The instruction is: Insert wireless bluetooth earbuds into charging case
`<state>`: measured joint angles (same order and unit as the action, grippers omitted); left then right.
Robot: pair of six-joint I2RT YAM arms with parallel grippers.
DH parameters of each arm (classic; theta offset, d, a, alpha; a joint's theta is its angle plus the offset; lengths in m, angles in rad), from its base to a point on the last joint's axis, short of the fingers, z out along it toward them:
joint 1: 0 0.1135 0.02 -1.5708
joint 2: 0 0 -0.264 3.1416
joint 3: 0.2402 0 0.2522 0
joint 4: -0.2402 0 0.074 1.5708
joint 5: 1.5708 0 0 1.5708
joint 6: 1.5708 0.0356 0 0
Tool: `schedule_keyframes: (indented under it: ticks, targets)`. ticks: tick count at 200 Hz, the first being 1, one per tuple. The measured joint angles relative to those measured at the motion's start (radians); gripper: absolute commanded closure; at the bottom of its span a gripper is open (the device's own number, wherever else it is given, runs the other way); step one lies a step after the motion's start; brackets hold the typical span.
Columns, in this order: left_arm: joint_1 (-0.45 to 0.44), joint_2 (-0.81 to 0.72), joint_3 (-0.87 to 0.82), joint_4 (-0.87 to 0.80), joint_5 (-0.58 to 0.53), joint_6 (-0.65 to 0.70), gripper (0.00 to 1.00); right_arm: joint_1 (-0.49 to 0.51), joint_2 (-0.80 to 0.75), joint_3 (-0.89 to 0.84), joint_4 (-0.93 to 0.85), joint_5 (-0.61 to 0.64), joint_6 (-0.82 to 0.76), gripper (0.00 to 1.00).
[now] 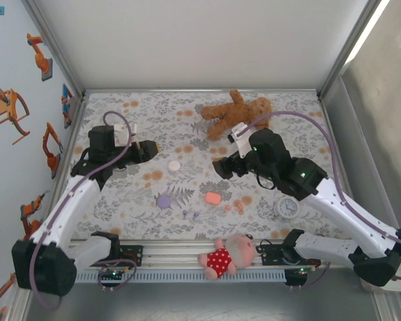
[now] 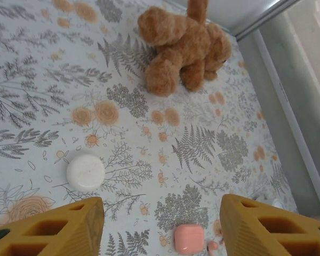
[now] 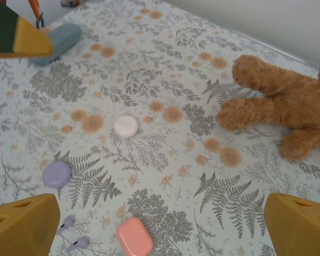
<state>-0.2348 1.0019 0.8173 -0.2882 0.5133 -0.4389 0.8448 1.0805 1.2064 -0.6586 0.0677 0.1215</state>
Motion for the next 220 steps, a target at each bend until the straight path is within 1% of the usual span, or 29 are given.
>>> schedule_keyframes:
  ticks: [16,35,57,69,80,92,144,171,220]
  targets:
    - [0.0,-0.138,-0.036,-0.016,-0.061,-0.002,0.28,0.0,0.075,0.037,-0.052,-0.037,-0.025,0.08]
    - [0.0,-0.259,-0.065,-0.048,-0.135,-0.002,0.22,0.0,0.165,0.081,-0.124,-0.061,-0.057,0.11]
    - [0.0,-0.357,-0.094,-0.084,-0.205,-0.01,0.11,0.0,0.256,0.119,-0.204,-0.068,-0.093,0.12]
    - [0.0,-0.398,-0.117,-0.098,-0.233,-0.023,0.06,0.0,0.299,0.129,-0.243,-0.071,-0.109,0.12]
    - [0.0,-0.432,-0.143,-0.103,-0.25,-0.039,0.0,0.0,0.333,0.131,-0.272,-0.071,-0.123,0.11]
    - [0.0,-0.466,-0.174,-0.115,-0.268,-0.051,0.04,0.0,0.364,0.131,-0.301,-0.068,-0.137,0.11]
    - [0.0,-0.561,-0.251,-0.148,-0.307,-0.109,0.04,0.019,0.49,0.13,-0.352,-0.028,-0.189,0.09]
    - [0.0,-0.578,-0.26,-0.155,-0.314,-0.127,0.04,0.046,0.547,0.125,-0.35,-0.002,-0.211,0.04]
    - [0.0,-0.578,-0.259,-0.169,-0.323,-0.131,0.04,0.094,0.659,0.123,-0.346,0.031,-0.257,0.05]
